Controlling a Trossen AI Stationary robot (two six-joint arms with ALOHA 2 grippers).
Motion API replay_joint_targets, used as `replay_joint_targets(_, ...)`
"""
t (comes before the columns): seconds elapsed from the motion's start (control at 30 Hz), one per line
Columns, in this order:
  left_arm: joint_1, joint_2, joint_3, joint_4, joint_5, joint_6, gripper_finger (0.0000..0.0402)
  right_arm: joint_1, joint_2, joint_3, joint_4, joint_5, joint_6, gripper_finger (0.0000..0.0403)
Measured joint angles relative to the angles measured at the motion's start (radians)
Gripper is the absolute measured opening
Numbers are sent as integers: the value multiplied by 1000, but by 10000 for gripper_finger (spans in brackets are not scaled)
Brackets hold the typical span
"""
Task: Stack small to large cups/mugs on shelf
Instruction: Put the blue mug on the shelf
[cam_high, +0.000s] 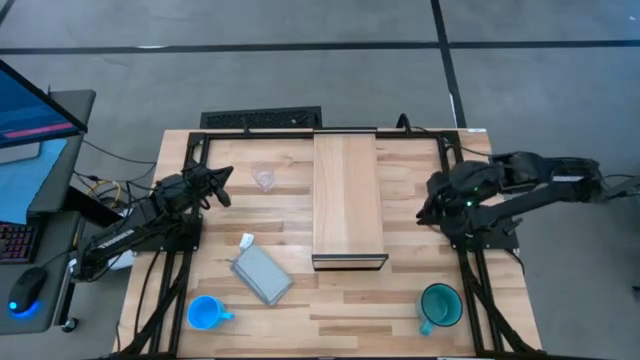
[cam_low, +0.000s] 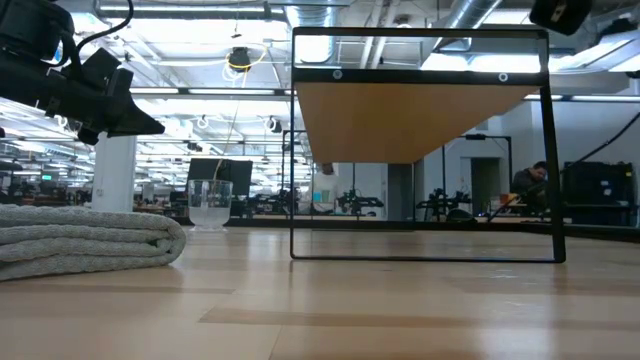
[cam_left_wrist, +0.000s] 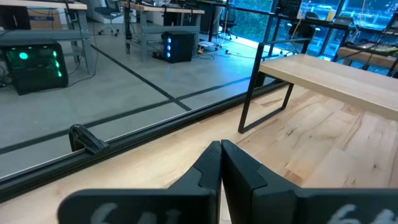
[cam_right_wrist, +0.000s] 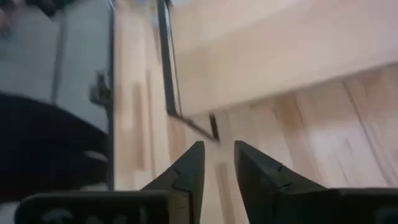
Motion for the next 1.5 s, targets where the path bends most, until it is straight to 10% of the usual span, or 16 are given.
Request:
replay_joint_targets(0.9,0,0,0,0,0,80,0,169,339,49,-278,-75,119,103)
replay_joint_targets(1.5,0,0,0,0,0,83,0,169,359,48,-206,-93,200,267)
